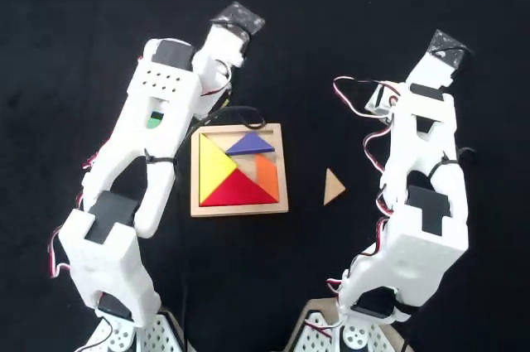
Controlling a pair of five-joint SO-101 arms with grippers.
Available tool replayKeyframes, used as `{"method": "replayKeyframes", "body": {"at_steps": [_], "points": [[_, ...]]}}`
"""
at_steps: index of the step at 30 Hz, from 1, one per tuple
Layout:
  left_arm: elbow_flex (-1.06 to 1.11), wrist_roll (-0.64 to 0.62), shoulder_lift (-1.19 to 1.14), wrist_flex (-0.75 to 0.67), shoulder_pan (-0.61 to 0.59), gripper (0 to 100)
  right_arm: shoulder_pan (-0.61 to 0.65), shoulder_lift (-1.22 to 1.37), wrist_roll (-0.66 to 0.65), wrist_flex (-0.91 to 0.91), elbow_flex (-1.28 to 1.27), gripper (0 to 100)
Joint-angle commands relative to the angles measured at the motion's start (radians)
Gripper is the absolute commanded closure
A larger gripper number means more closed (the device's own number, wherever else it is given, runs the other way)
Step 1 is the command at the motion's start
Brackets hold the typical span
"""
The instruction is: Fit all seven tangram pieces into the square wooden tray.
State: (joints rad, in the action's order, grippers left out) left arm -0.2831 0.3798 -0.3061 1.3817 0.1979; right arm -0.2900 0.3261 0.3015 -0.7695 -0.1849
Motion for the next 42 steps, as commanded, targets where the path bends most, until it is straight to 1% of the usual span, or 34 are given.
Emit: {"method": "replayKeyframes", "body": {"at_steps": [1,3,6,8,10,13,15,18,20,23,28,42], "points": [[-0.025,-0.035,-0.069,-0.021,0.038,94,-0.005,-0.004,0.006,0.017,0.042,81.9],[-0.036,-0.037,-0.117,-0.021,0.051,94,0.003,-0.004,0.005,0.017,0.042,81.9],[-0.031,-0.089,-0.144,-0.011,0.085,94,0.003,-0.004,0.005,0.017,0.042,81.9],[-0.031,-0.114,-0.143,0.009,0.125,97,0.003,-0.004,0.005,0.017,0.042,81.9],[-0.025,-0.120,-0.144,0.017,0.168,97,0.003,-0.004,0.005,0.017,0.042,81.9],[-0.016,-0.120,-0.152,0.015,0.200,96,0.003,-0.004,0.005,0.017,0.042,81.9],[-0.012,-0.129,-0.155,0.018,0.203,96,0.003,-0.004,0.005,0.017,0.042,81.9],[0.025,-0.206,-0.146,0.020,0.205,96,0.003,-0.004,0.005,0.015,0.042,81.9],[0.051,-0.229,-0.143,0.021,0.209,96,0.003,-0.004,0.005,0.015,0.042,81.9],[0.064,-0.230,-0.155,0.014,0.203,96,0.005,-0.004,0.005,0.014,0.042,81.9],[0.067,-0.227,-0.178,-0.041,0.202,96,0.005,-0.004,0.005,0.014,0.042,81.9],[0.053,-0.226,-0.219,-0.051,0.196,96,0.005,-0.004,0.005,0.015,0.042,81.9]]}}
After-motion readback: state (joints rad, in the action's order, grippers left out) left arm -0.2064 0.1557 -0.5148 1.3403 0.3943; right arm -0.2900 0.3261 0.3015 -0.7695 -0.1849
